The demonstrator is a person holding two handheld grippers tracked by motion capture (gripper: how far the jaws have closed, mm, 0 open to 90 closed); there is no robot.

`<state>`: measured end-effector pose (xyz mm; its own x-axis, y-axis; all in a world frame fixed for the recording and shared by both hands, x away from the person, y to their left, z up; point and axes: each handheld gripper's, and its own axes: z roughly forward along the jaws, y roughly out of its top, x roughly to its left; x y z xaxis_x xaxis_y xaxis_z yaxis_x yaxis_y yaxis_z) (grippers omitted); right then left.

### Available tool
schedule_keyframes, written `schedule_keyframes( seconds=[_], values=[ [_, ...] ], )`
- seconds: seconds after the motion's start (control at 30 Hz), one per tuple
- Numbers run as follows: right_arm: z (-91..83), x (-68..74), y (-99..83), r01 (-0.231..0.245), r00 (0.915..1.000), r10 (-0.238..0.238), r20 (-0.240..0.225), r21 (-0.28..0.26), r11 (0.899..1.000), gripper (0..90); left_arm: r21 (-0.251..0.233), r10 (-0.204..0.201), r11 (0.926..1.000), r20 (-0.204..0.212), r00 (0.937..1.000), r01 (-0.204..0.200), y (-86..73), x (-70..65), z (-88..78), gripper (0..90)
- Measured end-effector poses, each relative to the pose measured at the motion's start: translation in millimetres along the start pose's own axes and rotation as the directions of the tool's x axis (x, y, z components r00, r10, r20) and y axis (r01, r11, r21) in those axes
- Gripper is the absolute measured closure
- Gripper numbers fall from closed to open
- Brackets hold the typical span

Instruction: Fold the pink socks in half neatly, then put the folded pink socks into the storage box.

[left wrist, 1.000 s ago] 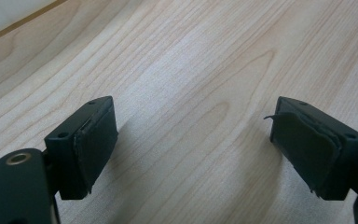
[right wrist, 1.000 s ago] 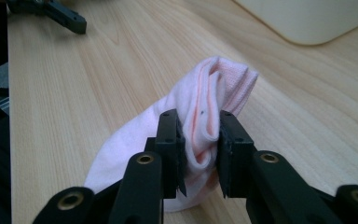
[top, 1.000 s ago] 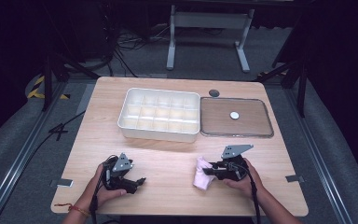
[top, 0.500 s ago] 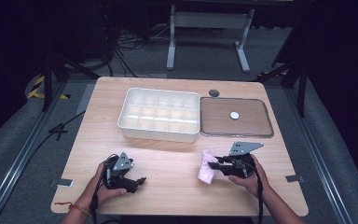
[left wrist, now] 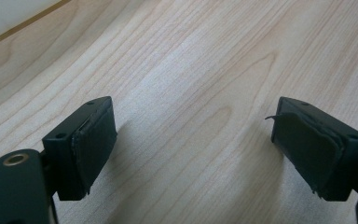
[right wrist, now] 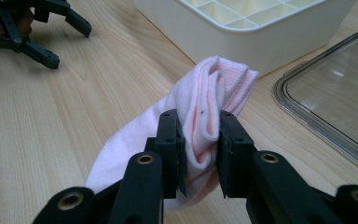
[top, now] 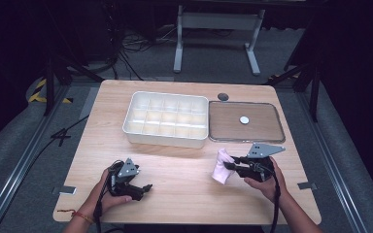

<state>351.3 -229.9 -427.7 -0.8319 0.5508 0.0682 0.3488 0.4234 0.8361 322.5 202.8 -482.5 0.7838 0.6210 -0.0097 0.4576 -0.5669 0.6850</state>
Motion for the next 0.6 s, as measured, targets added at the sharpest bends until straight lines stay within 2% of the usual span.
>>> schedule_keyframes(
  seconds=[0.07,0.1,0.17,0.47,0.6],
  values=[
    [-0.8,-0.4,1.3,0.005,1.0,-0.005,-0.005,0.001,1.0,73.3,-0.004,-0.007,1.0,0.003,1.0,0.007,-0.2,-0.4,0.4,14.0],
    [-0.9,-0.3,1.6,0.009,0.9999,-0.009,-0.007,0.001,1.0,73.3,0.0,0.006,1.0,-0.003,1.0,-0.006,0.1,0.3,-0.1,14.0],
    [-1.6,0.9,2.3,0.021,0.9997,-0.021,-0.008,0.002,1.0,73.3,-0.006,-0.007,1.0,-0.002,1.0,0.007,-0.2,-0.5,0.5,14.0],
    [-6.9,-1.2,3.2,0.015,0.9999,-0.015,0.008,-0.016,1.0,73.3,-0.003,-0.003,1.0,-0.002,1.0,0.003,0.2,-0.3,0.6,13.9],
    [-11.3,-0.8,5.9,0.029,0.9995,-0.029,0.011,-0.028,0.999,73.5,-0.003,-0.003,1.0,-0.003,1.0,0.003,0.4,-0.3,0.6,13.9]
  ],
)
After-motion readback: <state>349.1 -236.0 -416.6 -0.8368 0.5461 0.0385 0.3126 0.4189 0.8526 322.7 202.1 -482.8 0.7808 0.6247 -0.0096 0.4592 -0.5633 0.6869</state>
